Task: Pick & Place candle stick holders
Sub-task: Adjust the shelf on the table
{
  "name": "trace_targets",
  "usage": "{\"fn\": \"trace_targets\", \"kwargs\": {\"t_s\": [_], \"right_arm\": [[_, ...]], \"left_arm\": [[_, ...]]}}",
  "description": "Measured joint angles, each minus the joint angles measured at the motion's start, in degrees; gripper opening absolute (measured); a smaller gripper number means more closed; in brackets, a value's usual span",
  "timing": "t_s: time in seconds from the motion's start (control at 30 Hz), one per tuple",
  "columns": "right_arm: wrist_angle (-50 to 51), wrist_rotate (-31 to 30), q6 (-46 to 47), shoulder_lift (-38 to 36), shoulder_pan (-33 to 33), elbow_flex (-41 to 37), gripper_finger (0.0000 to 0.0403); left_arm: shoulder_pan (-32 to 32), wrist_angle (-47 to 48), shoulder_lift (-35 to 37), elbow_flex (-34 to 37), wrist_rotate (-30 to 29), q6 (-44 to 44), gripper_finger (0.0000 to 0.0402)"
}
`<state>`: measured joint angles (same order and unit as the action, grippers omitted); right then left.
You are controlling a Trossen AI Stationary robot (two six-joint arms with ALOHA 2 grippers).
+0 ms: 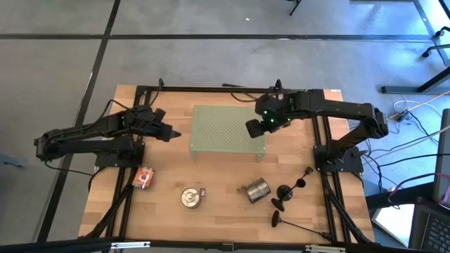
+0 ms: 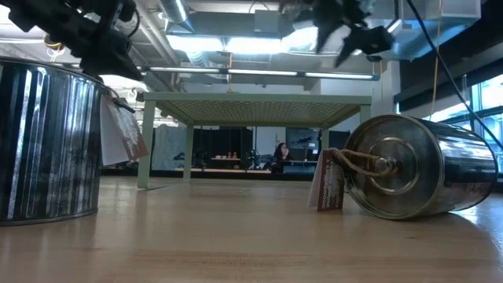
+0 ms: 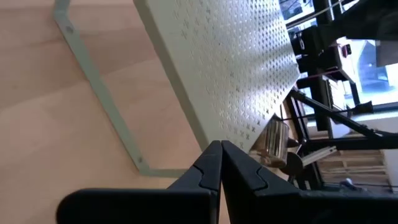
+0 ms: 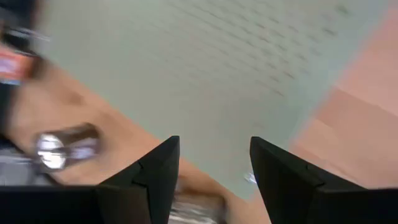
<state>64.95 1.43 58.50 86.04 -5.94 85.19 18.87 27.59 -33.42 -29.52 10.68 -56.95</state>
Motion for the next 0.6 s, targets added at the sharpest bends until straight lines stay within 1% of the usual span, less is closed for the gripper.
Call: {"fn": "trace_targets", "kwargs": {"t_s": [0.13,0.23,0.33,0.47,0.6], "right_arm": [[7.7,-1.0,3.2,0.0,0.5,0.0,0.0200],[11.4,-2.6,4.8,0.0,0.5,0.0,0.0200],[12.9,-4.5,5.7,0.0,0.5,0.0,0.0200],[13.1,-5.3,5.8,0.5,0.2,0.0,0.0199],[14.4,-6.0,6.3,1.0,0.0,0.0,0.0177]], "left_arm": [[1.5,0.1,0.0,0.0,-0.1,0.7,0.0002],[2.4,0.2,-0.5,0.0,-0.1,0.8,0.0002],[3.2,0.2,-1.5,0.0,0.0,1.7,0.0002],[3.9,0.5,-3.3,0.0,1.0,3.0,0.0002],[3.9,0.6,-4.1,0.0,1.1,3.4,0.0002]]}}
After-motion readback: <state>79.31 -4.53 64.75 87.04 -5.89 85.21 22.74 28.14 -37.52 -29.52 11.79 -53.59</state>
